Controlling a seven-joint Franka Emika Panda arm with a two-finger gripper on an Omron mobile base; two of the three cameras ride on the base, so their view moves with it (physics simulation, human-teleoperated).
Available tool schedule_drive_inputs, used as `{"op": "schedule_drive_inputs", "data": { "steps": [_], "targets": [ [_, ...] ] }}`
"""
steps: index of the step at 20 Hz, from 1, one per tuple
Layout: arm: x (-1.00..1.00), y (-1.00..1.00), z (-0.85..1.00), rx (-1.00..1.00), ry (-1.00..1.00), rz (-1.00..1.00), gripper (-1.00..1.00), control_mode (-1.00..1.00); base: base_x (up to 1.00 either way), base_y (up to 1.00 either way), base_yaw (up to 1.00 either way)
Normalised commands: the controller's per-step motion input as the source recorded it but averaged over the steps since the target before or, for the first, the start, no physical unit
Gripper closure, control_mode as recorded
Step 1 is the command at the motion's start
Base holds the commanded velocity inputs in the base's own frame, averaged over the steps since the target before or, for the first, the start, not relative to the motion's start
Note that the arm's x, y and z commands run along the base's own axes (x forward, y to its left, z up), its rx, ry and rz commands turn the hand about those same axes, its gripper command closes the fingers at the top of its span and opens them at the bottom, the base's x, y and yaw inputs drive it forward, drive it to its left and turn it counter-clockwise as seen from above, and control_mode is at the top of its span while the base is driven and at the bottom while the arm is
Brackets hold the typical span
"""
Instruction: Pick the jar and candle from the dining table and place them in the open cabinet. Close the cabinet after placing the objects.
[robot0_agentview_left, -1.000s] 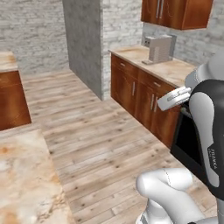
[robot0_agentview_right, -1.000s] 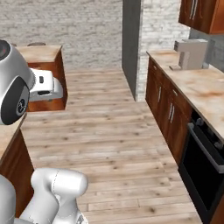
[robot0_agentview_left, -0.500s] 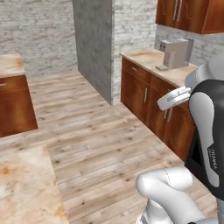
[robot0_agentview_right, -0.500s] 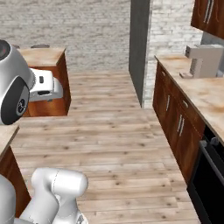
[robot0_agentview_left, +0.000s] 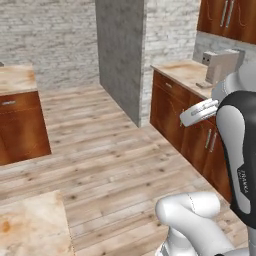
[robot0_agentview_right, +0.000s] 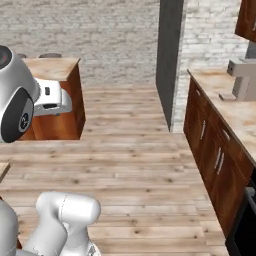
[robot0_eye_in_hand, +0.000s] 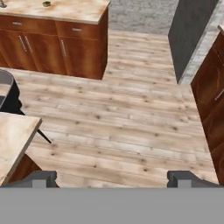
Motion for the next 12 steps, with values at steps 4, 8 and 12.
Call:
{"op": "schedule_drive_inputs", "data": {
  "steps": [4,8,12],
  "targets": [
    [0.00,0.00,0.00,0.00,0.00,0.00,-1.00,1.00,0.71,-0.13,0.16],
    [0.00,0.00,0.00,0.00,0.00,0.00,-1.00,1.00,0.70,-0.11,0.17],
    [0.00,0.00,0.00,0.00,0.00,0.00,-1.00,1.00,0.70,-0.11,0.18]
  ]
}}
